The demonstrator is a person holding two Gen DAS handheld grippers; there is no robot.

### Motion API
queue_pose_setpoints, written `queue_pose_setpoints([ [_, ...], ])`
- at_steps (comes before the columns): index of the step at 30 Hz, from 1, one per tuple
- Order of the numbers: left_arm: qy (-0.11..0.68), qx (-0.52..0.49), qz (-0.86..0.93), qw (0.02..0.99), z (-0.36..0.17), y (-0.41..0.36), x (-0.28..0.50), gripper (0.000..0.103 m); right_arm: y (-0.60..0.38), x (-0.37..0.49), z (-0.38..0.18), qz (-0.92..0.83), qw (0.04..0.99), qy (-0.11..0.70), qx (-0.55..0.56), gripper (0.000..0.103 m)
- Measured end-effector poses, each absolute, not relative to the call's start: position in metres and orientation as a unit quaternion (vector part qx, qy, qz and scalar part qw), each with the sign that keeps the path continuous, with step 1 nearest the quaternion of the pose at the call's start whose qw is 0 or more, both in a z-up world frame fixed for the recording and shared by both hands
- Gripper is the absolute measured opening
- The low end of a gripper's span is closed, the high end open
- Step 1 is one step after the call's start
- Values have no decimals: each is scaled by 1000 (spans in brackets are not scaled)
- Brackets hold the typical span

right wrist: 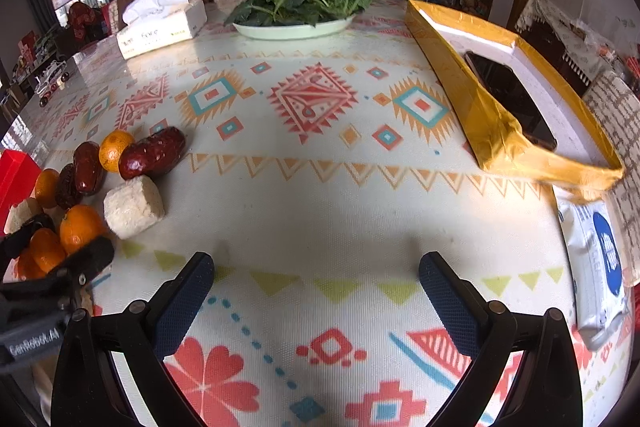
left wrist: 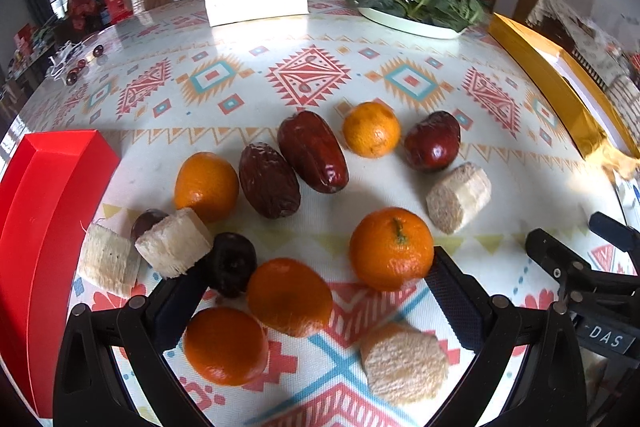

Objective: Organize fruits
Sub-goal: 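Move both tools toward the fruit pile, then grasp a mandarin orange with the left tool while the right tool grasps a pale round slice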

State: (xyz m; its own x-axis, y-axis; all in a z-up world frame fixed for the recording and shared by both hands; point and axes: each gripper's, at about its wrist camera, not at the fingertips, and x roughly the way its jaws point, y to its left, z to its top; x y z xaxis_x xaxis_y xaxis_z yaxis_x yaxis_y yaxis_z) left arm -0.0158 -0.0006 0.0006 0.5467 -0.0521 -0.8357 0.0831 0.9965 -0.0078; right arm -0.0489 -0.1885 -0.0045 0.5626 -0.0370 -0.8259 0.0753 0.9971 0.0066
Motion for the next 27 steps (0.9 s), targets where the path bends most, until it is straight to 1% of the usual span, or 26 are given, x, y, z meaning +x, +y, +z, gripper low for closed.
queue_pose_setpoints([
  [7, 477, 27, -68, 876, 3, 5, -26, 103, -188, -63, -6, -43, 878, 475, 24, 103],
  [9, 471, 4, -86, 878, 8, 14, -34, 100, -188, -63, -6, -44, 879, 474, 25, 103],
  [11, 449, -17, -106, 887, 20, 27, -48, 90, -188, -62, -5, -46, 880, 473, 25, 103],
  [13, 412, -20, -117, 904, 36, 39, -63, 89, -188, -63, -4, -46, 880, 472, 26, 103],
  [16, 319, -17, -102, 942, 74, 72, -99, 89, -189, -65, -3, -50, 881, 470, 32, 103],
  [18, 277, -26, -101, 955, 94, 94, -117, 89, -191, -70, 4, -38, 888, 455, 53, 102],
  [19, 263, -30, -104, 959, 102, 104, -124, 93, -191, -77, 11, -26, 897, 436, 66, 100],
  [20, 256, -33, -107, 960, 106, 111, -126, 101, -188, -83, 18, -16, 906, 417, 70, 100],
  [21, 248, -42, -112, 961, 110, 121, -128, 103, -185, -90, 25, -8, 916, 395, 68, 100],
  [22, 245, -57, -118, 961, 112, 132, -128, 103, -177, -99, 35, 4, 931, 361, 59, 100],
  [24, 253, -85, -112, 957, 110, 148, -123, 103, -166, -111, 44, 38, 942, 327, 63, 100],
  [27, 281, -110, -93, 949, 96, 163, -116, 103, -136, -111, 46, 111, 930, 346, 54, 100],
])
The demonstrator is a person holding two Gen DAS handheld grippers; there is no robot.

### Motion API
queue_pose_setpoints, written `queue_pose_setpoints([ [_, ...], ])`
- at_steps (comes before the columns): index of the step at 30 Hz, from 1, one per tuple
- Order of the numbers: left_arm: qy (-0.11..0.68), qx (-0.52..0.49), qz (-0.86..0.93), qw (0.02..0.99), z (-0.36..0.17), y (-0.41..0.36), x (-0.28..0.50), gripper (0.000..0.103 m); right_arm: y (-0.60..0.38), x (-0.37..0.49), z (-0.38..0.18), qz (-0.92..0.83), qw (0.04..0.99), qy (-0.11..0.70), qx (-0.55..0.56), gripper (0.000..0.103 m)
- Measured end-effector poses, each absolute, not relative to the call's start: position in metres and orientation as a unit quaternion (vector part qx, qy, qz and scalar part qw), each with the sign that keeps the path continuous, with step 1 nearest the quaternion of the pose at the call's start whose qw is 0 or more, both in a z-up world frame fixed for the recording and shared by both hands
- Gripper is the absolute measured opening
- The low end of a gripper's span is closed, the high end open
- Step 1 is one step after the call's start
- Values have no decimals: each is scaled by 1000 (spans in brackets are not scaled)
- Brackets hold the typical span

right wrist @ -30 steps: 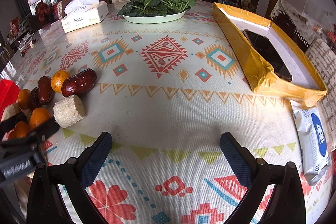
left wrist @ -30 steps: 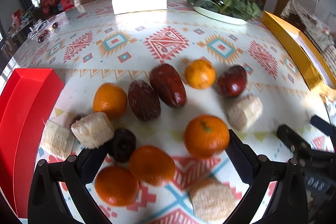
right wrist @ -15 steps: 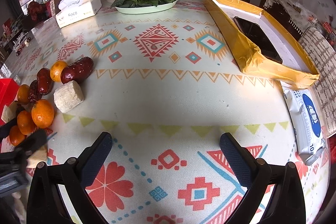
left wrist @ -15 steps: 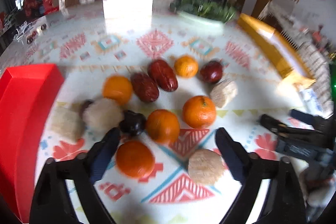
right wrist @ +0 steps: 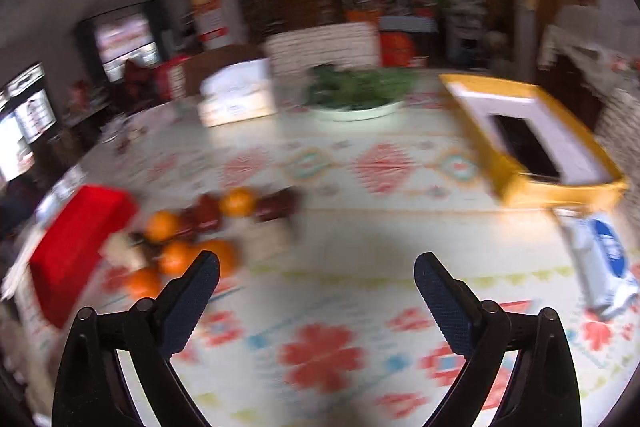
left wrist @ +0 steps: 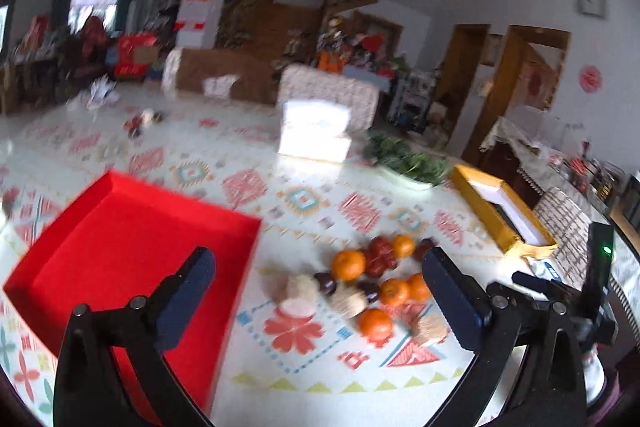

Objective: Organize fruits
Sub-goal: 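Grasp a mandarin orange with the left tool while the right tool grasps a pale round slice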

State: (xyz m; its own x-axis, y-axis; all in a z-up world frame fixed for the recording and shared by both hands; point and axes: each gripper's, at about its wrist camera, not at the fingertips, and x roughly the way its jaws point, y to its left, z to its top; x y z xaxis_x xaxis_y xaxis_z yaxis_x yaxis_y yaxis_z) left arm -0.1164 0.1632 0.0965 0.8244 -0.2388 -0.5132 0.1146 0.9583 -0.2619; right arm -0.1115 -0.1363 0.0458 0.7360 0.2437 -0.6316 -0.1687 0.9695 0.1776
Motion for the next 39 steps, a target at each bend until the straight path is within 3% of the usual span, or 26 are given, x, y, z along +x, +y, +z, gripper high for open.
queue_pose_setpoints([
  [3, 305, -131, -114, 936, 80, 168, -119, 95, -103, -110, 37, 162, 913, 374, 26, 97],
  [5, 320, -133, -129, 929, 71, 164, -119, 75, -82, -109, 29, 177, 905, 386, -2, 90],
  [7, 332, -131, -148, 922, 63, 157, -118, 66, -66, -105, 19, 188, 896, 401, -20, 84],
  [11, 350, -116, -168, 914, 52, 137, -116, 64, -52, -101, 6, 192, 886, 420, -36, 71],
  [12, 356, -110, -173, 912, 48, 131, -115, 64, -50, -101, 4, 192, 885, 423, -37, 65],
  [13, 360, -107, -175, 910, 46, 127, -114, 64, -51, -99, 1, 194, 881, 430, -33, 53],
  [16, 371, -90, -180, 906, 38, 113, -111, 64, -57, -98, 0, 201, 879, 431, -20, 39],
  [27, 410, -45, -185, 892, 19, 64, -83, 63, -78, -110, 2, 201, 878, 434, -10, 39],
  [31, 415, -17, -154, 897, 16, 57, -76, 32, -82, -110, 3, 202, 878, 435, -4, 39],
  [39, 401, -58, -155, 901, 24, 83, -88, 32, -77, -117, 8, 203, 878, 433, -4, 38],
])
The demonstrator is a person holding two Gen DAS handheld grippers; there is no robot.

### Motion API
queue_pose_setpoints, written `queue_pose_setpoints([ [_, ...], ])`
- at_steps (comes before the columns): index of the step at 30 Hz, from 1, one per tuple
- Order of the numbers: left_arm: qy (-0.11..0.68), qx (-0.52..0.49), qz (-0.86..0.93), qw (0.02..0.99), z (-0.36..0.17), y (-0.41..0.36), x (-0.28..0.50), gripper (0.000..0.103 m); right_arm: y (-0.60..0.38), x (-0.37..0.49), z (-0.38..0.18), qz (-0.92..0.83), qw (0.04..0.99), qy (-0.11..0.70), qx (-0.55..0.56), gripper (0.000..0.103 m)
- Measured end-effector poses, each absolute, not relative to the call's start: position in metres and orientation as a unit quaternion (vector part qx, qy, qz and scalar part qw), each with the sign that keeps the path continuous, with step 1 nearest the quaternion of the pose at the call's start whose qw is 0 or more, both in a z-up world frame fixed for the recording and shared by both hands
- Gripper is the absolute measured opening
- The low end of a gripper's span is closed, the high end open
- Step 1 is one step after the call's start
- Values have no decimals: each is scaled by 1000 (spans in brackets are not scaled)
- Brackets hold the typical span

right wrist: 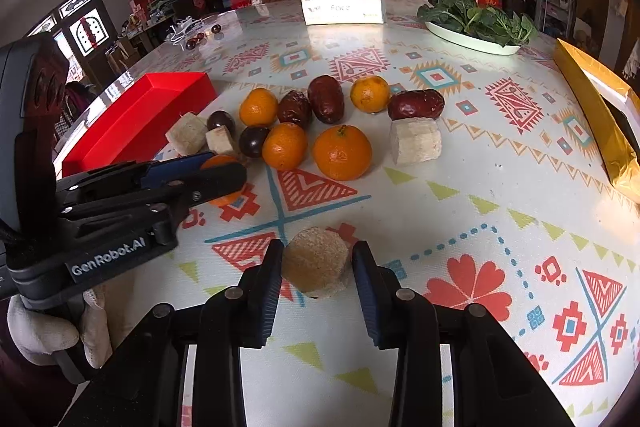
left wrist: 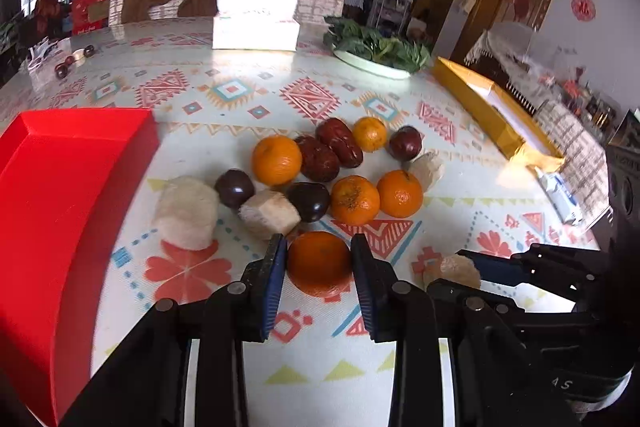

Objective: Organize fruits
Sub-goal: 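Grasp a mandarin orange with the left tool while the right tool grasps a pale round slice, then carry both held pieces over the red tray and open both tools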

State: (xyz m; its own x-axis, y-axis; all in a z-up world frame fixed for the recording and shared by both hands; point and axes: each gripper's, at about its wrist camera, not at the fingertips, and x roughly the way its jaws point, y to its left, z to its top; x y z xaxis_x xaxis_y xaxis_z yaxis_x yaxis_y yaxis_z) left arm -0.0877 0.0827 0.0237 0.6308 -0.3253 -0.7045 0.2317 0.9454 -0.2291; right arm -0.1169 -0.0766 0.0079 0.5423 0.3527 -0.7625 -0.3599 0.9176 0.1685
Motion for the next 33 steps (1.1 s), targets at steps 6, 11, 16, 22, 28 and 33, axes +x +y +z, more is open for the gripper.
queue_pose_setpoints([
  [6, 368, -114, -127, 914, 46, 138, -110, 32, -54, -126, 28, 227, 879, 418, -12, 38],
  [11, 342, -145, -67, 926, 59, 204, -128, 32, -14, -125, 47, 277, 871, 406, -7, 38],
  [16, 331, -166, -4, 929, 57, 262, -137, 32, 42, -116, 58, 327, 853, 406, -7, 38],
  [22, 337, -180, 40, 923, 45, 311, -137, 32, 114, -98, 55, 369, 832, 414, -15, 38],
  [28, 345, -195, 45, 917, 31, 334, -131, 32, 168, -86, 40, 381, 819, 428, -39, 38],
  [33, 342, -202, 42, 917, 29, 339, -130, 32, 194, -85, 23, 382, 812, 437, -58, 38],
])
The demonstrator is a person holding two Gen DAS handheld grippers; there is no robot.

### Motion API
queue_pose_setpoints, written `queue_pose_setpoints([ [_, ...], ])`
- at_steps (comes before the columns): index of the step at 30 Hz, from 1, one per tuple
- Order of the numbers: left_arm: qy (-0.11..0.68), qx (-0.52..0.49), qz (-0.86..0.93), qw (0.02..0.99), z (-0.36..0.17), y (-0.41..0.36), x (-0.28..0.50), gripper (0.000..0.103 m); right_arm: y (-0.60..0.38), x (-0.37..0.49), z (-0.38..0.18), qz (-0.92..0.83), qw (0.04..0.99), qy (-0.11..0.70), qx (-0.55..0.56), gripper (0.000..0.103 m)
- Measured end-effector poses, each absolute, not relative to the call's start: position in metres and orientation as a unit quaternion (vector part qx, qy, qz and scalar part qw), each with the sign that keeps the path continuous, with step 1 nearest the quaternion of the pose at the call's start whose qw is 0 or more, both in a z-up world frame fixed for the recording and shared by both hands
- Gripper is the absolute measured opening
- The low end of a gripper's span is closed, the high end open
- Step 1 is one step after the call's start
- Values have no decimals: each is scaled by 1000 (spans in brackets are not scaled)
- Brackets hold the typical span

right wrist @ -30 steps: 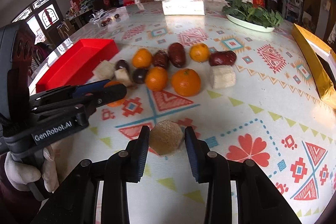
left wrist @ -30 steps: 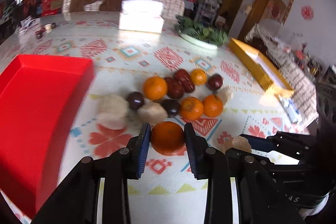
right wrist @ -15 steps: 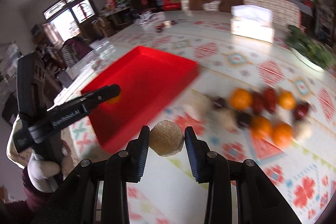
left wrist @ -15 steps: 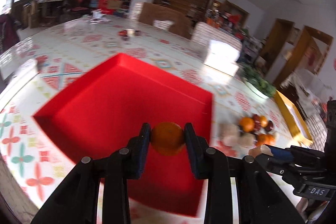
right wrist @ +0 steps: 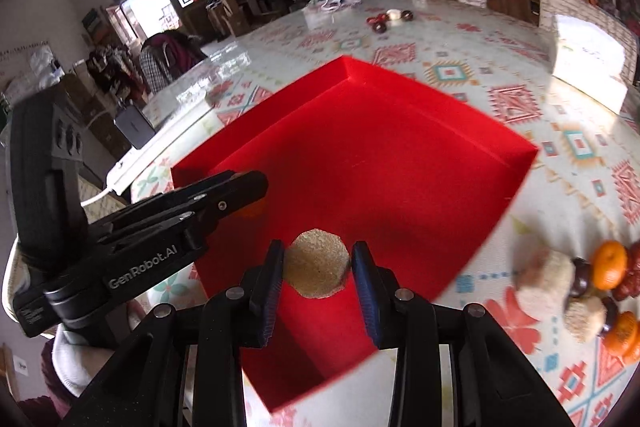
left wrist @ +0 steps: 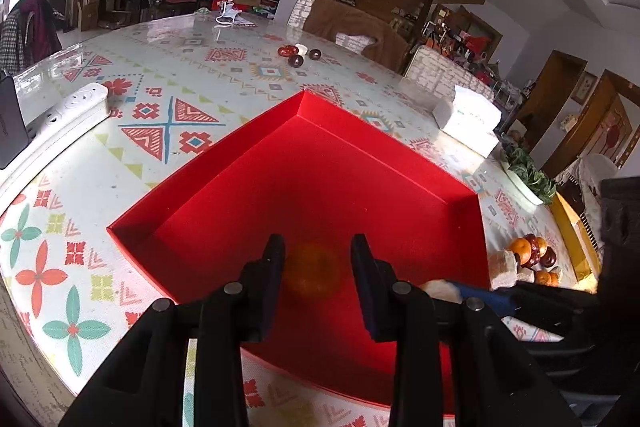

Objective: Organize fruits
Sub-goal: 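Carry both held pieces over the red tray and open both tools, then move both open tools back to the fruit pile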

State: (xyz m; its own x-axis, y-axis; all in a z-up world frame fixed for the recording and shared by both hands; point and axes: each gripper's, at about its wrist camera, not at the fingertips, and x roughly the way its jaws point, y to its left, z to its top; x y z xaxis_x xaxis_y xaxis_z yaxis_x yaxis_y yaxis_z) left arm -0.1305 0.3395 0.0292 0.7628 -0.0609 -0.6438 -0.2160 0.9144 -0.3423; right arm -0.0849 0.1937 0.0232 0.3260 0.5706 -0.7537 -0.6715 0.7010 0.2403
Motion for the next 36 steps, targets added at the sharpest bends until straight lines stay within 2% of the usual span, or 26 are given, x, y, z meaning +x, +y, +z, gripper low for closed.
queue_pose_setpoints([
  [4, 331, -210, 42, 919, 34, 340, -135, 43, 203, -88, 16, 380, 812, 437, -77, 38],
  [8, 318, -217, 46, 922, 42, 341, -141, 49, 203, -93, 16, 379, 815, 430, -88, 38],
  [15, 272, -192, 54, 941, 72, 324, -164, 57, 185, -108, 40, 379, 837, 386, -84, 53],
  [17, 252, -179, 58, 949, 83, 316, -171, 67, 172, -114, 50, 376, 847, 369, -76, 55],
  [19, 219, -161, 63, 960, 98, 304, -183, 74, 156, -120, 60, 368, 858, 353, -68, 58],
  [23, 148, -141, 68, 976, 131, 277, -211, 102, 104, -137, 84, 327, 900, 286, -46, 62],
  [26, 125, -146, 45, 980, 149, 263, -222, 103, 59, -148, 101, 288, 929, 233, -26, 83],
  [27, 127, -149, 38, 980, 153, 260, -222, 103, 42, -151, 106, 272, 937, 219, -20, 94],
  [28, 130, -156, 28, 979, 155, 257, -221, 103, 24, -152, 110, 256, 944, 210, -15, 98],
  [31, 139, -175, 19, 975, 153, 247, -216, 103, -32, -146, 115, 207, 954, 217, 8, 99],
  [36, 181, -170, 2, 969, 132, 219, -193, 103, -103, -127, 96, 149, 947, 280, 38, 99],
])
